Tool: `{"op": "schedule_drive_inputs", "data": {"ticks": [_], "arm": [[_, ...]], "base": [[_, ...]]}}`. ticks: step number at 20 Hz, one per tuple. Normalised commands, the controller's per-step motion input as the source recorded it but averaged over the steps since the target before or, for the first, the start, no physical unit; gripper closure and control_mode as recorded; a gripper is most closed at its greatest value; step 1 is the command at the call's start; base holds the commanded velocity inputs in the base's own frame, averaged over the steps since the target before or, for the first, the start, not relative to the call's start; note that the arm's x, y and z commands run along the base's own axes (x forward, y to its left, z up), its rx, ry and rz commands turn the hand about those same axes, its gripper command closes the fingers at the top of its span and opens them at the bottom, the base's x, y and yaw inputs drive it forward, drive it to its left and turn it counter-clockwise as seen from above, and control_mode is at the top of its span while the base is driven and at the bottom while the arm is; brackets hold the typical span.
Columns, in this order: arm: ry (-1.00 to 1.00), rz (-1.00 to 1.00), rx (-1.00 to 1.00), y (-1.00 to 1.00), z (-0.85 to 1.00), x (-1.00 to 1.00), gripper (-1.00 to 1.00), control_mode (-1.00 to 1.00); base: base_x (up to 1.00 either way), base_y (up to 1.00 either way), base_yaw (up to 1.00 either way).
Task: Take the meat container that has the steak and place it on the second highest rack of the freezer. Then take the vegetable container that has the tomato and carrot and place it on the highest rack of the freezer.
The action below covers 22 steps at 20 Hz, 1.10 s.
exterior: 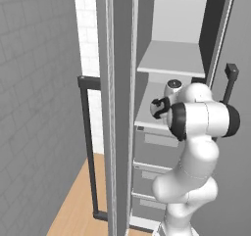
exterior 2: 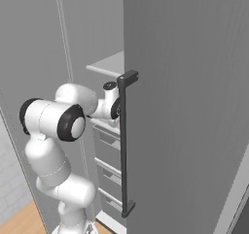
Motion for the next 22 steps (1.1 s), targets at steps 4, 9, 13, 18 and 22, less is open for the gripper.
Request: {"op": "schedule_drive_inputs", "data": {"ticks": [4, 9, 13, 18, 22], "arm": [[-0.01, -0.01, -0.04, -0.04, -0.51, 0.23, 1.00, -1.00], [-0.03, 0.00, -0.03, 0.00, -0.27, 0.04, 1.00, -1.00], [0.00, 0.00, 0.00, 0.00, 0.00, 0.00, 1.00, -1.00], [0.00, 0.00, 0.00, 0.00, 0.00, 0.00, -1.00, -1.00], [0.00, 0.00, 0.00, 0.00, 0.00, 0.00, -1.00, -1.00]], "base": [[0.00, 0.00, 0.00], [0.00, 0.00, 0.00], [0.00, 0.00, 0.00], [0.00, 0.00, 0.00], [0.00, 0.00, 0.00]]}}
